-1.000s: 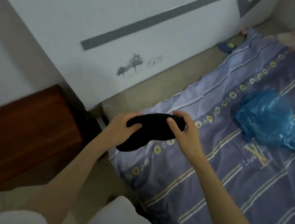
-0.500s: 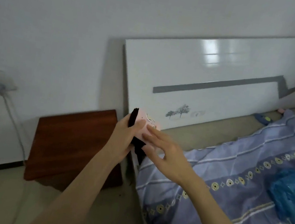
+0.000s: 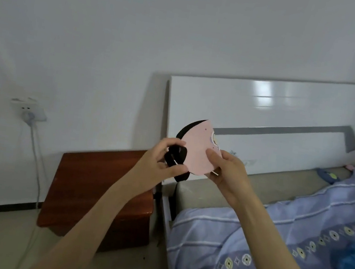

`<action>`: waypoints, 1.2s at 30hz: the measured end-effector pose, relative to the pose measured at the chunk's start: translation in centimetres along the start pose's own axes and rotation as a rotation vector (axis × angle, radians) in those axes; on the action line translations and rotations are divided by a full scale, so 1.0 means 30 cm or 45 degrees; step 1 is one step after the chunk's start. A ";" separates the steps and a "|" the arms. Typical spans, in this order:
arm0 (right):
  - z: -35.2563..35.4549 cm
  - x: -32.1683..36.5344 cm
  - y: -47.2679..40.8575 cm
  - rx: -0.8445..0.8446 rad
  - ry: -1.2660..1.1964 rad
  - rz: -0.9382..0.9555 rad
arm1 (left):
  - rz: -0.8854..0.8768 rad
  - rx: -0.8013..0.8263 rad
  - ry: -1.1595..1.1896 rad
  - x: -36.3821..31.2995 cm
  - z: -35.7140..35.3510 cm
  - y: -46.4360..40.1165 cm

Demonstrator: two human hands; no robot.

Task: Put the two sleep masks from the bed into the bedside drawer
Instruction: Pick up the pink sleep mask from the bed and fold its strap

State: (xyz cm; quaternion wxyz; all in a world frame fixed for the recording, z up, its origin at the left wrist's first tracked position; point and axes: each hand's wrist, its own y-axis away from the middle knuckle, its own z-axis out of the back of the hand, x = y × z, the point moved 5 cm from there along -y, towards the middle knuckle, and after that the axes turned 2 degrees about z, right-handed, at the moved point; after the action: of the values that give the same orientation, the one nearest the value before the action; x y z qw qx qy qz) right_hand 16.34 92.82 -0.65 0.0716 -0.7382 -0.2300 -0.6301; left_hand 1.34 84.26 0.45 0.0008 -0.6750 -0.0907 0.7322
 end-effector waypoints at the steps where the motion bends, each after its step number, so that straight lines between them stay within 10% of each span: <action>1: 0.009 0.003 -0.004 -0.013 -0.027 -0.010 | 0.016 0.020 -0.126 0.006 -0.004 0.003; 6: 0.055 -0.005 -0.013 -0.082 -0.055 -0.025 | -0.154 -0.254 -0.462 -0.022 0.033 0.001; 14: 0.117 -0.042 -0.030 -0.262 -0.401 -0.162 | -0.038 -0.094 -0.328 -0.025 0.045 0.007; 23: 0.118 -0.037 -0.023 -0.273 -0.294 0.055 | 0.172 -0.192 1.006 0.022 0.067 -0.007; 36: 0.024 -0.010 0.017 0.031 0.396 0.325 | 0.253 -0.321 0.051 0.015 0.058 -0.040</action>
State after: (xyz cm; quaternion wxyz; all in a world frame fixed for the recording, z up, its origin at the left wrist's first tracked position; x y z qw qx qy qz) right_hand 17.16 92.59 -0.98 0.1944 -0.6543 -0.1286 -0.7194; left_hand -0.56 85.26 0.29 -0.1546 -0.6900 -0.1145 0.6978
